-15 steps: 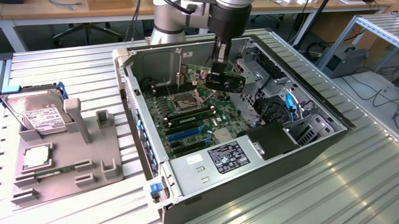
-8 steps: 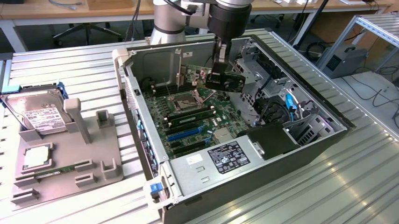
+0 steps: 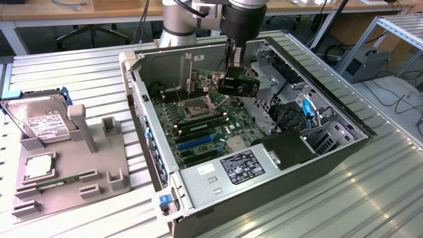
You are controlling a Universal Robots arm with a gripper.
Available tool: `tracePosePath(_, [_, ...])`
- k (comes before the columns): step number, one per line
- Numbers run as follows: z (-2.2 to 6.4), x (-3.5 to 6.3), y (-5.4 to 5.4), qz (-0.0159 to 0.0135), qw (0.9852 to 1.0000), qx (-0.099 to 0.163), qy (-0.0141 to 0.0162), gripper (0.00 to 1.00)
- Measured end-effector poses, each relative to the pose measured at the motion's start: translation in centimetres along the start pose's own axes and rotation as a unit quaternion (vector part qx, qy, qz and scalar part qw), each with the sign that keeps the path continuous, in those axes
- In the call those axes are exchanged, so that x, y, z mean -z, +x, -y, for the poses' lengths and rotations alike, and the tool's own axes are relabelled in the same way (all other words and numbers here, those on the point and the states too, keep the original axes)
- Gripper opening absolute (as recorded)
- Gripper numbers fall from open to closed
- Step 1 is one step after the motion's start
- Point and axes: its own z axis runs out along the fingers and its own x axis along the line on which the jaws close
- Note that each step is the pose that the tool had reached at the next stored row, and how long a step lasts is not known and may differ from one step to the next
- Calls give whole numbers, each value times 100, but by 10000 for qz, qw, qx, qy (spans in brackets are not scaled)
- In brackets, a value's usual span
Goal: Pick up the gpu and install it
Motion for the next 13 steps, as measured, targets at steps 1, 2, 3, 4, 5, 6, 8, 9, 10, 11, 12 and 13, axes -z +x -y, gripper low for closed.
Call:
tracePosePath(1, [0,0,0,2,10000,40,-1,27])
tracePosePath(2, [0,-1,0,3,10000,70,-2,27])
tracePosePath(3, [0,-1,0,4,10000,98,-3,27])
tracePosePath(4, [0,-1,0,5,9999,127,-4,27])
tracePosePath(5, [0,-1,0,6,9999,155,-5,27])
tracePosePath(6, [0,-2,0,7,9998,185,-5,27])
tracePosePath(8, [0,-2,0,10,9997,244,-7,27])
tracePosePath(9, [0,-3,0,11,9996,274,-8,27])
tracePosePath(10, [0,-3,0,12,9995,303,-9,27])
tracePosePath(11, [0,-3,0,13,9994,336,-10,27])
tracePosePath(12, [0,-3,0,15,9993,380,-11,27])
tracePosePath(13, [0,-4,0,17,9991,428,-12,27])
